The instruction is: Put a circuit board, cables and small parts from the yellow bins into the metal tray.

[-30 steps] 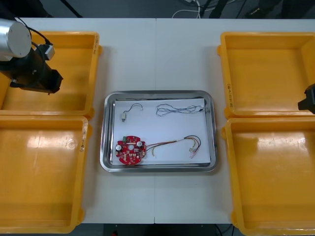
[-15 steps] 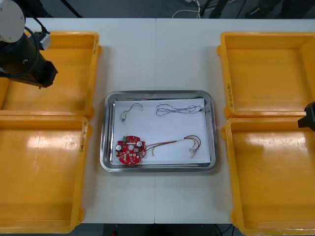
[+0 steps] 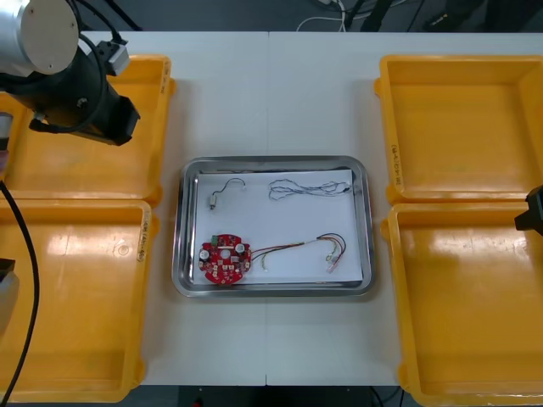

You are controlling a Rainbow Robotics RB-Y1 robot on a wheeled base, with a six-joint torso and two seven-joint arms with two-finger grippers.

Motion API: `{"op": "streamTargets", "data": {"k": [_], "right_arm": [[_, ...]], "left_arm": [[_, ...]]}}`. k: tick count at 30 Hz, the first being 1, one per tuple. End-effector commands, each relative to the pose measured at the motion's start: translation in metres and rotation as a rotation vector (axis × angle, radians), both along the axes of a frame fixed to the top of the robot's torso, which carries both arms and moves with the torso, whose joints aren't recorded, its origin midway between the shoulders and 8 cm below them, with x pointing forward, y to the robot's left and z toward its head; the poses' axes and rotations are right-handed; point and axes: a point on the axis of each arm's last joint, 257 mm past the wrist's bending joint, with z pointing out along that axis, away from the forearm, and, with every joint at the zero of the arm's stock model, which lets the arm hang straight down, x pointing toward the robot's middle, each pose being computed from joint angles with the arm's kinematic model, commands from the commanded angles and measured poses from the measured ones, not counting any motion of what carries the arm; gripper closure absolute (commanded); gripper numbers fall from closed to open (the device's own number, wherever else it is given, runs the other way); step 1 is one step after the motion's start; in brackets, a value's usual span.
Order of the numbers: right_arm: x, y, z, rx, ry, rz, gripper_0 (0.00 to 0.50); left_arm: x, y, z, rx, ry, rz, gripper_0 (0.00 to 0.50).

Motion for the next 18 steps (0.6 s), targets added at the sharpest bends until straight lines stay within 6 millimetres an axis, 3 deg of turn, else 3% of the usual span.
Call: {"op": "streamTargets", "data": {"k": [1,18], "right_arm": [[-0.001,-0.004,0.009,-0.006,-0.031,-0.011,0.000],[0.002,0.000,-0.002,0.006,-0.036,-0.038,0.000]], "left_arm": [[0.003,-0.030,0.009,-0.053,-0.047,0.092,0.500],[-0.011,-0.114,-0.015,-0.113,-0.015,0.122,0.500]]}}
